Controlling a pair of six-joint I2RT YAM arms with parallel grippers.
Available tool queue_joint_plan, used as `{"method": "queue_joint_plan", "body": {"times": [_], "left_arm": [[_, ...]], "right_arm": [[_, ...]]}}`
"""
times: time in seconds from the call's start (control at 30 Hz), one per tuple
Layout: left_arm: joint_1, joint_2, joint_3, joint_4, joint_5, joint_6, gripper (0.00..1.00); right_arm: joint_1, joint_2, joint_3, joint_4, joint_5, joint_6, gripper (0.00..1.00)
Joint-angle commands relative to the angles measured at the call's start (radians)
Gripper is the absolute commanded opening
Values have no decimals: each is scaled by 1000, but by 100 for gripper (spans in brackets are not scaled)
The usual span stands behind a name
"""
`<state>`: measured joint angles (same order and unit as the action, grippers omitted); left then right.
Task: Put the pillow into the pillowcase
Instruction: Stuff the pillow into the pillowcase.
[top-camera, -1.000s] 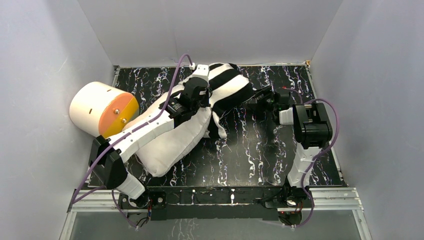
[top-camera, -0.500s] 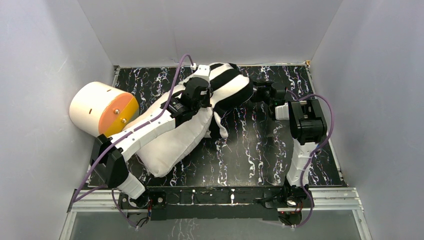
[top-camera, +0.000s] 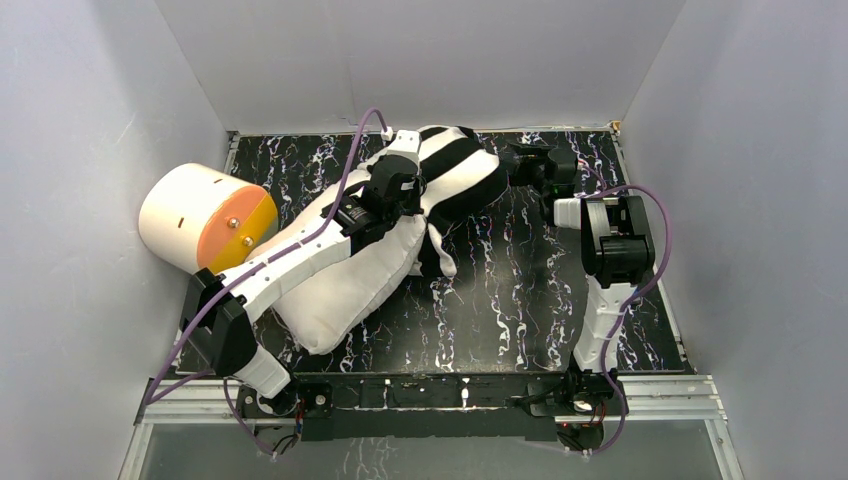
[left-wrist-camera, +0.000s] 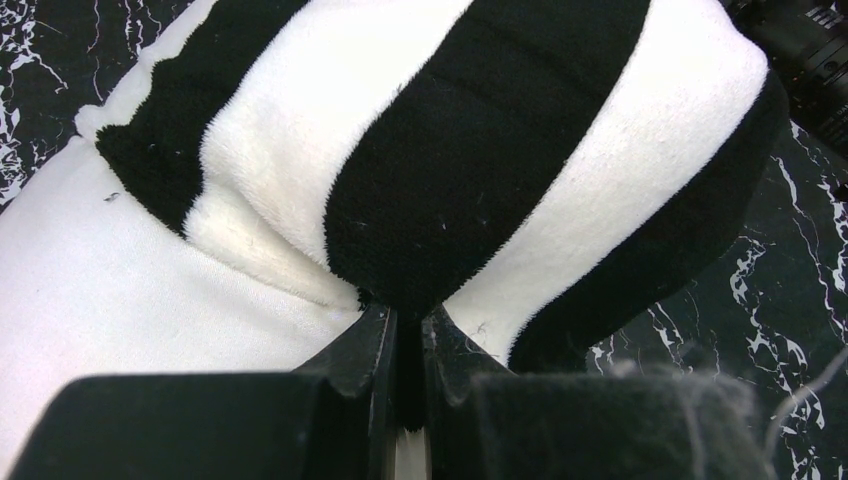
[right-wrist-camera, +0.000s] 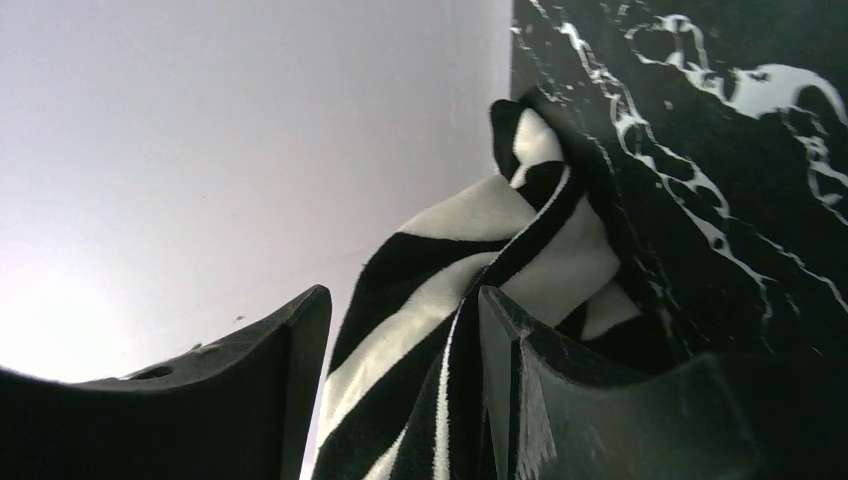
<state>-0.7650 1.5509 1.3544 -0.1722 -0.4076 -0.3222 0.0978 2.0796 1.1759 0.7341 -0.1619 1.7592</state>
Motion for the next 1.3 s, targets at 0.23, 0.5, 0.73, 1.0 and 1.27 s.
{"method": "queue_joint_plan", "body": {"times": [0.23,0.5,0.73,1.0,1.27], "left_arm": [[8,-32,12,85,-31,-3,0],[6,-50,9,83,-43,-3,0],[3,-30,24,82,-55,10,0],[3,44,0,96,-116,12,0],[3,131,-18,129,-126,-13,0]], "right_arm": [[38,-92,-4,-265,-39,55,68],[50,-26,77,-274,-50,59,64],[-28,10,75,-93,-36,-104,0],[-166,-242,248,-301,6,-732,0],[-171,-398,126,-358,25,-1067,0]]}}
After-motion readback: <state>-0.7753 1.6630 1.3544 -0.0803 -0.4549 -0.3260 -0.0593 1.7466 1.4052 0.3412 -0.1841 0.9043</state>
